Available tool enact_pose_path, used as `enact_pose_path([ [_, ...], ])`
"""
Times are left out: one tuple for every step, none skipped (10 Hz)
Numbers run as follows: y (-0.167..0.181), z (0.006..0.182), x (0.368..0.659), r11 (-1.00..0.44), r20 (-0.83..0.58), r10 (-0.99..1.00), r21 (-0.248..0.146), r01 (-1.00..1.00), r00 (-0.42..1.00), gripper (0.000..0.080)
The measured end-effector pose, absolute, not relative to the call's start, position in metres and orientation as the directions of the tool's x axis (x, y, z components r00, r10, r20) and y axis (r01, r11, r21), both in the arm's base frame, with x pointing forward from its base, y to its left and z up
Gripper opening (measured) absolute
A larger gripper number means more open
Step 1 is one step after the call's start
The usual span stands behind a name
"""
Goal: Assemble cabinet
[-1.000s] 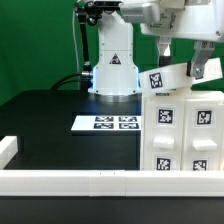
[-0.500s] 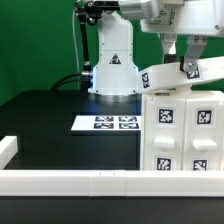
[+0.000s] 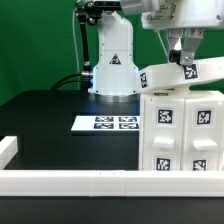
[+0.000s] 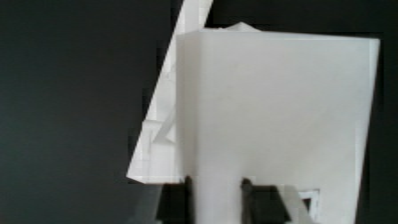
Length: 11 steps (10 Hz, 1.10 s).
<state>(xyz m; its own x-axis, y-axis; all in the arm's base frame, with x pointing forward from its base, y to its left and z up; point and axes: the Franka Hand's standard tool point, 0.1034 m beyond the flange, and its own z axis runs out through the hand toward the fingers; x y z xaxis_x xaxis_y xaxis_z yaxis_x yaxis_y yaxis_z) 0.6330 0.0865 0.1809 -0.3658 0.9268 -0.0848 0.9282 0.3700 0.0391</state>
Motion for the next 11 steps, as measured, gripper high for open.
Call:
enact_pose_path([
  [0.086,0.182,0.633,0.356,-0.086,0.932,0.038,0.934,-0.352,0.0039],
  [0.085,0.186,0.636,0.337,-0.096,0.938,0.039,0.941,-0.333,0.0009],
  [0.085,0.187,0.636,0.306,-0.099,0.948,0.040,0.951,-0.301,0.0009],
  [0.085,0.188,0.636,0.284,-0.107,0.954,0.039,0.958,-0.279,0.0002],
  [0.086,0.188,0.635,0.257,-0.106,0.962,0.036,0.966,-0.252,0.0001],
  [0.086,0.187,0.633,0.232,-0.103,0.968,0.031,0.972,-0.228,0.0001],
  [0.084,0.185,0.632,0.205,-0.103,0.974,0.031,0.978,-0.201,0.0021],
  [0.083,0.185,0.632,0.204,-0.104,0.974,0.031,0.978,-0.200,0.0160],
  [0.083,0.185,0.632,0.195,-0.103,0.976,0.030,0.980,-0.191,0.0160],
  [0.085,0.183,0.627,0.099,-0.108,0.989,0.011,0.995,-0.097,0.0370],
  [0.088,0.184,0.622,0.029,-0.120,0.992,-0.015,0.999,-0.031,0.0370],
])
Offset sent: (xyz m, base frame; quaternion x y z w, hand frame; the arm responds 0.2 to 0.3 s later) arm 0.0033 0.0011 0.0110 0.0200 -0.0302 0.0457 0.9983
